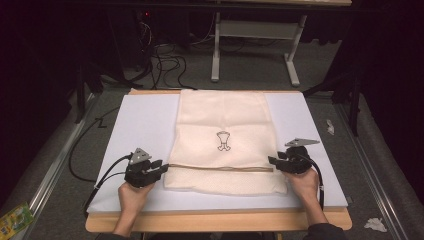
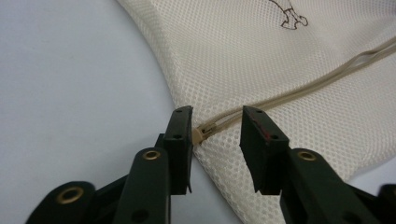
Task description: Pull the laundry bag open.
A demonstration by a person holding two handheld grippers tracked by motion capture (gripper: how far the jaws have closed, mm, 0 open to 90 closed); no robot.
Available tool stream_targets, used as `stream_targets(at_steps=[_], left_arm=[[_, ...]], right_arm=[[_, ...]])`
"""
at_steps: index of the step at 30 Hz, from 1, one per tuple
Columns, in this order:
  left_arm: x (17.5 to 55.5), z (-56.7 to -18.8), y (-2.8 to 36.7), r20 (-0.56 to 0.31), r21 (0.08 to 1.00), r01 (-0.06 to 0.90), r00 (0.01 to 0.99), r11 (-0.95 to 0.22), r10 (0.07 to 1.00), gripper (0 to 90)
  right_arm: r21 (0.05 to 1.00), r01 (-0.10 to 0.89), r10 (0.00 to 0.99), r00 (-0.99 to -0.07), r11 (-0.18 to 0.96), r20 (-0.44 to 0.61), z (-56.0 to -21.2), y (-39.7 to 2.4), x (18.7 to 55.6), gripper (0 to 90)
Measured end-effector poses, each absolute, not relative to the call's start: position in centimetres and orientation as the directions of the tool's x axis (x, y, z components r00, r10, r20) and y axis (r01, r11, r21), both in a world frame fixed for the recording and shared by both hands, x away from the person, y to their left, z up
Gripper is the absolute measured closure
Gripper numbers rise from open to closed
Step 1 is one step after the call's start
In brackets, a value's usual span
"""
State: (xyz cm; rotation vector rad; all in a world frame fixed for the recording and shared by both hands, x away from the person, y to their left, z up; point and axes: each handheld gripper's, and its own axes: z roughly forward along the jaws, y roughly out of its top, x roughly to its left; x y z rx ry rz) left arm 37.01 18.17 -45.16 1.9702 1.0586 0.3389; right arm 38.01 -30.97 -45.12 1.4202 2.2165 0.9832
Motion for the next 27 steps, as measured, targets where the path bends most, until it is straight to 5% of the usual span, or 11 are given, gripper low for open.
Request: stream_targets(at_steps=[27], left_arm=[[37.0, -43.0, 21.6, -0.139, 0.849, 0.490, 0.566, -0.196, 0.813, 59.2]], right_arm=[[0.809, 0.576, 0.921, -0.367, 0.117, 0.128, -43.0, -35.3, 35.6, 57.0]])
